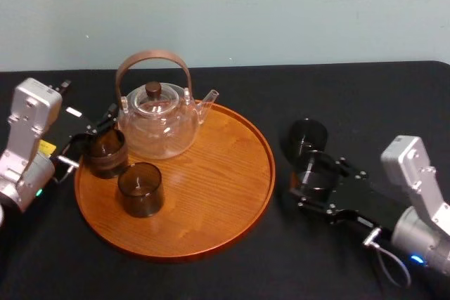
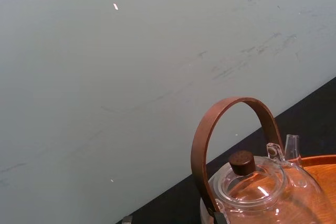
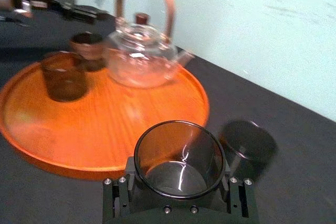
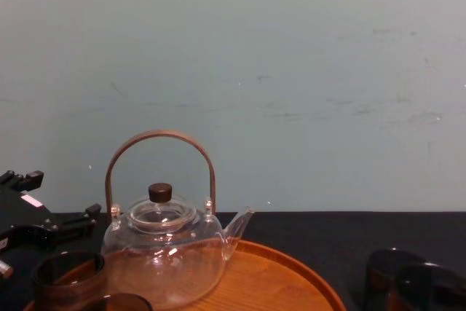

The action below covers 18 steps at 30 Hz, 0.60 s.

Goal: Pick up the glass from the table and place it on the tray.

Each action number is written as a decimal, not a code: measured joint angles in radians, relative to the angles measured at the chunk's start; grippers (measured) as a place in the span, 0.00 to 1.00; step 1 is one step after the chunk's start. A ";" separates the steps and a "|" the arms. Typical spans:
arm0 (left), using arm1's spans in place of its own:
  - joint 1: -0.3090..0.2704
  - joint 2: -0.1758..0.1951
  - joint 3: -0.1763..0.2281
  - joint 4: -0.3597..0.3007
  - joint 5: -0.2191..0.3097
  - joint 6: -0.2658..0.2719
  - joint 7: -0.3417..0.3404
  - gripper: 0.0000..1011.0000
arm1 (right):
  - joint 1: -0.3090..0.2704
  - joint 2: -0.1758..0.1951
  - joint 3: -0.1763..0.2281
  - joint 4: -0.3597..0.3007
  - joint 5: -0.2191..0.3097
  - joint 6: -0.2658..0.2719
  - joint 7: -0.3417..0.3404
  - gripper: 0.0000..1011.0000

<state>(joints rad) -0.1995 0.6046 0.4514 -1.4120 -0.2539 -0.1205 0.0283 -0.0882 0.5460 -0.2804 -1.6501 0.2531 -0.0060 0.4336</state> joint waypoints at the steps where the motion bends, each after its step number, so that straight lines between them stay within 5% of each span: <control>1: 0.000 0.000 0.000 0.000 0.000 0.000 0.000 0.99 | 0.004 -0.003 -0.012 -0.011 -0.006 0.003 0.004 0.90; 18: 0.000 0.000 0.000 0.000 0.000 0.000 0.000 0.99 | 0.117 -0.096 -0.157 0.016 -0.079 0.043 0.020 0.90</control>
<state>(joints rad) -0.1995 0.6047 0.4514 -1.4120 -0.2539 -0.1205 0.0283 0.0285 0.4495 -0.4377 -1.6338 0.1745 0.0370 0.4539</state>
